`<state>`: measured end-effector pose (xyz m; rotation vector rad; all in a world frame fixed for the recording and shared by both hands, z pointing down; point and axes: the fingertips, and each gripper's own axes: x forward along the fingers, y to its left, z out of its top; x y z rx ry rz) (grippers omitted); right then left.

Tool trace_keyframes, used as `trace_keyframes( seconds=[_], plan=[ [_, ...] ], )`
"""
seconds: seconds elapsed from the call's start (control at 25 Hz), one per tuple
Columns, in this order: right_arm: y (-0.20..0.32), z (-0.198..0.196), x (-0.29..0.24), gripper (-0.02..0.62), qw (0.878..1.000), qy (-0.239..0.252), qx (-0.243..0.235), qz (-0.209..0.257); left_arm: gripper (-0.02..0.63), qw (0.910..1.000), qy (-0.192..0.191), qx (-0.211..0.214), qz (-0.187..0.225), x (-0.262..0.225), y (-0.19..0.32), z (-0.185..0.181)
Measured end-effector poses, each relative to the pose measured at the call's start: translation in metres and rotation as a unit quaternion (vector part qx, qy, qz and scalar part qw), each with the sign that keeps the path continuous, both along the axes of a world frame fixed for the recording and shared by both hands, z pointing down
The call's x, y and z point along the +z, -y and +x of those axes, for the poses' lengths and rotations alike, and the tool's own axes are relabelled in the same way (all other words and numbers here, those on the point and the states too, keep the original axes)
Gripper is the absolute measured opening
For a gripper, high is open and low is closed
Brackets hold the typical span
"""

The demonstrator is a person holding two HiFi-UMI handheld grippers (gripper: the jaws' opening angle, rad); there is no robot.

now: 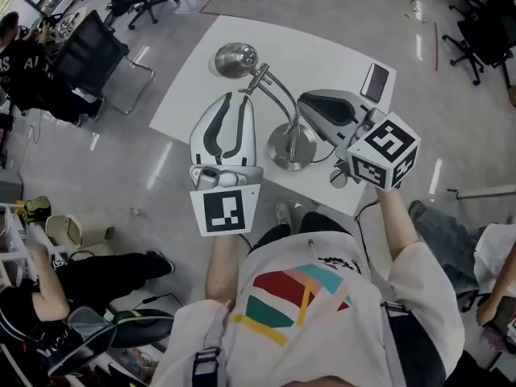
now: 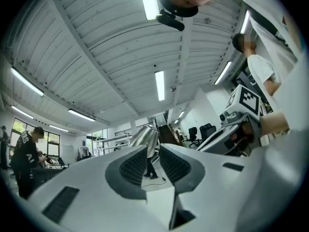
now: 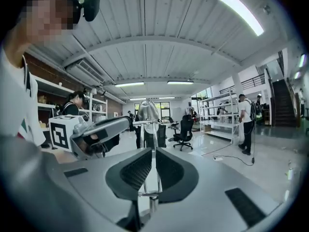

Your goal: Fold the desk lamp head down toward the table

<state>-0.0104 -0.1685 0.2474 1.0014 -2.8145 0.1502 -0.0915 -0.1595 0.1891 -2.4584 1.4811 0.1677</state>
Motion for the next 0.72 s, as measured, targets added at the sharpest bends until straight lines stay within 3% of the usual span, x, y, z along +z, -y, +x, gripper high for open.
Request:
trace_keyframes(
  seconds=[0.12, 0.24, 0.36, 0.6, 0.72],
  plan=[
    [0.012, -0.007, 0.006, 0.012, 1.0, -0.026, 0.009, 0.006, 0.109, 0.999, 0.001, 0.039, -0.02, 0.006, 0.007, -0.002],
    [0.018, -0.012, 0.012, 0.036, 1.0, -0.016, -0.002, -0.016, 0.112, 0.9968, -0.01, 0.07, -0.035, 0.011, 0.006, -0.003],
    [0.024, -0.018, 0.012, 0.087, 0.999, -0.002, -0.028, -0.038, 0.15, 0.9969, 0.002, 0.068, -0.038, 0.014, 0.009, -0.006],
    [0.029, -0.028, 0.01, 0.086, 0.997, -0.007, -0.074, -0.009, 0.149, 0.9957, 0.07, 0.047, -0.036, 0.027, 0.007, -0.003],
    [0.029, -0.031, 0.007, 0.083, 0.996, -0.007, -0.089, -0.004, 0.149, 0.9944, 0.081, 0.053, -0.042, 0.029, 0.006, -0.002]
  ],
)
